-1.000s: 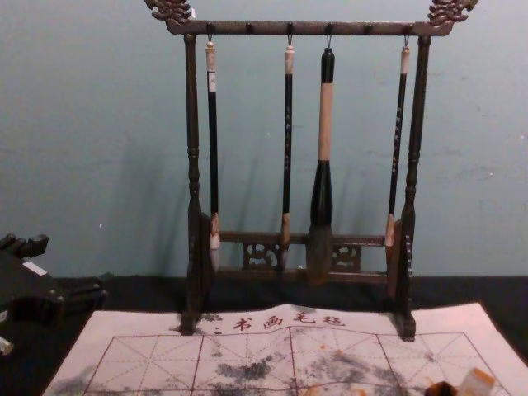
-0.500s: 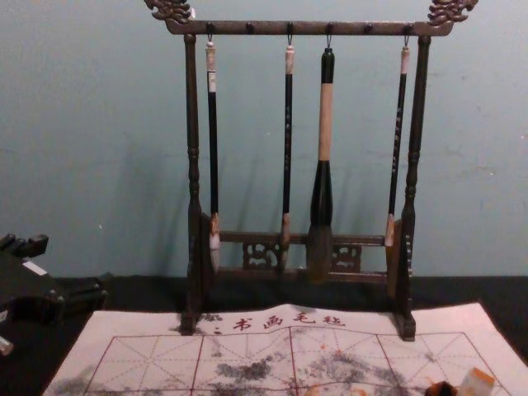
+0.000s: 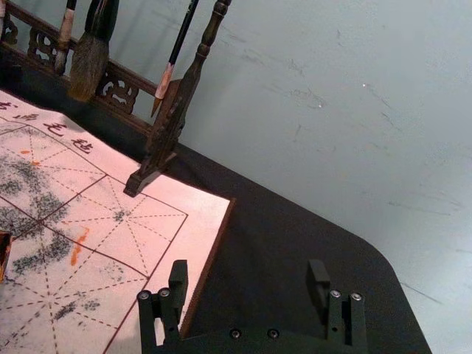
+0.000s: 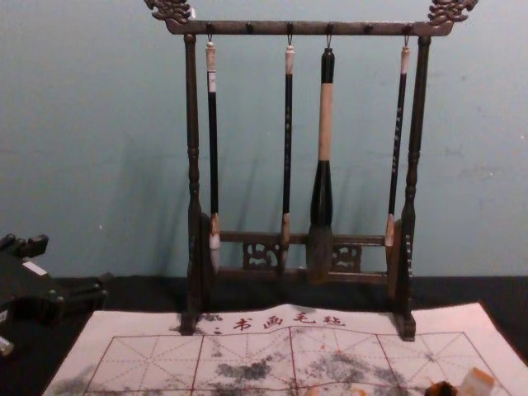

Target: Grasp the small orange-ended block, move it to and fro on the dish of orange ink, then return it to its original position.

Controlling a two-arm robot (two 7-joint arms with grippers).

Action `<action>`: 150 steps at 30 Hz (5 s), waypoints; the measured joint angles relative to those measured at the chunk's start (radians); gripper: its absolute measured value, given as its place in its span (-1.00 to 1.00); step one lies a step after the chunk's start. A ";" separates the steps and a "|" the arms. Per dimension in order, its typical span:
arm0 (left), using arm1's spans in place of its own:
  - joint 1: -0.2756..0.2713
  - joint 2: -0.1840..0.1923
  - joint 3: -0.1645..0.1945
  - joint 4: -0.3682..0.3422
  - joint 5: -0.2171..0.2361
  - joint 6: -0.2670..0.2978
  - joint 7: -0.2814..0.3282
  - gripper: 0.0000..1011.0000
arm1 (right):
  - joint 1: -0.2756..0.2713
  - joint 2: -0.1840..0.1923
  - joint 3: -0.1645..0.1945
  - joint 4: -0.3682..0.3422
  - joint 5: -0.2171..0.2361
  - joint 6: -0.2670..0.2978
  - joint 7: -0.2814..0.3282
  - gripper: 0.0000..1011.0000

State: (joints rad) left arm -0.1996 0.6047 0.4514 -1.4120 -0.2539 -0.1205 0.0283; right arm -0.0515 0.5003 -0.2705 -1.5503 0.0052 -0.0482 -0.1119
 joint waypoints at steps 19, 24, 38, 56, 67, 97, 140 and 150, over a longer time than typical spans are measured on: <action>0.000 0.000 0.000 0.000 0.000 0.000 0.000 0.98 | 0.000 0.000 0.000 0.000 0.000 0.000 0.000 0.98; 0.000 0.000 0.000 0.000 0.000 0.000 0.000 0.98 | 0.000 0.000 0.000 0.000 0.000 0.000 0.000 0.98; 0.000 0.000 0.000 0.000 0.000 0.000 0.000 0.98 | 0.000 0.000 0.000 0.000 0.000 0.000 0.000 0.98; 0.000 0.000 0.000 0.000 0.000 0.000 0.000 0.98 | 0.000 0.000 0.000 0.000 0.000 0.000 0.000 0.98; 0.000 0.000 0.000 0.000 0.000 0.000 0.000 0.98 | 0.000 0.000 0.000 0.000 0.000 0.000 0.000 0.98; 0.000 0.000 0.000 0.000 0.000 0.000 0.000 0.98 | 0.000 0.000 0.000 0.000 0.000 0.000 0.000 0.98; 0.000 0.000 0.000 0.000 0.000 0.000 0.000 0.98 | 0.000 0.000 0.000 0.000 0.000 0.000 0.000 0.98; 0.000 0.000 0.000 0.000 0.000 0.000 0.000 0.98 | 0.000 0.000 0.000 0.000 0.000 0.000 0.000 0.98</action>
State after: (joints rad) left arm -0.1995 0.6046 0.4514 -1.4120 -0.2539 -0.1205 0.0283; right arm -0.0515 0.5003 -0.2705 -1.5503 0.0051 -0.0482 -0.1119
